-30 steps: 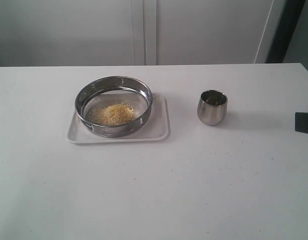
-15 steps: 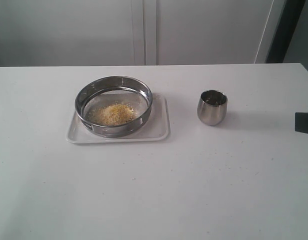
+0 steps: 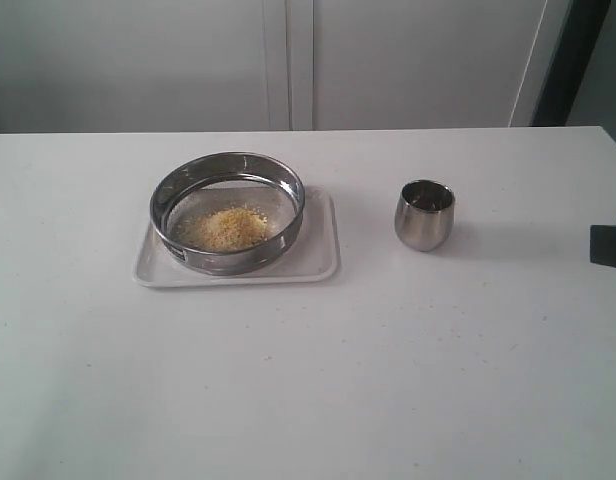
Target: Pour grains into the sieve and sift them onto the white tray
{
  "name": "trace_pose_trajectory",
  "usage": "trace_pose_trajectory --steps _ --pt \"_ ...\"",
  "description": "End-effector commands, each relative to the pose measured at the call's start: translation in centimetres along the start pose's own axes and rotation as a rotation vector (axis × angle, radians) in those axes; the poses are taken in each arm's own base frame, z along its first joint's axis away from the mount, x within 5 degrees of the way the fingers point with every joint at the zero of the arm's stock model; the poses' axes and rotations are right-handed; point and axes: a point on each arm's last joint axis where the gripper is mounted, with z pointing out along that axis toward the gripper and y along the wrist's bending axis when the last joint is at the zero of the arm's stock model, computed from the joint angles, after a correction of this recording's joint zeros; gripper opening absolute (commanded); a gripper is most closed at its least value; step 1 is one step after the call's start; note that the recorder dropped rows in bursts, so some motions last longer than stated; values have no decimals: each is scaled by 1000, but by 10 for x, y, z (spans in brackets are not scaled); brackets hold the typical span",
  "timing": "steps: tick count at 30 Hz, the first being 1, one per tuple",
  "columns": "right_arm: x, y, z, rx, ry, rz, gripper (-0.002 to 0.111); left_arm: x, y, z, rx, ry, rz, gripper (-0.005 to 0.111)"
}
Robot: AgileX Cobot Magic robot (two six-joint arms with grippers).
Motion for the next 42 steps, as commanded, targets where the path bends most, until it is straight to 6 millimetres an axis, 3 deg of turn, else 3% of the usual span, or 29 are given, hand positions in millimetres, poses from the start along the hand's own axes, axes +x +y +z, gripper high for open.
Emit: trace_pose_trajectory --steps 1,17,21,30,42 --pt "1 -1 -1 8 -6 -11 0 -5 0 0 2 59 -24 0" --pt "1 -1 -1 8 -6 -11 0 -12 -1 1 4 11 -114 0" --pt "1 -1 -1 9 -7 -12 0 -22 -1 3 5 46 -114 0" --pt "1 -1 -1 9 -7 -12 0 -57 -2 19 8 243 -114 0" --pt "1 -1 -1 7 -6 -10 0 -88 -3 68 28 653 -66 0"
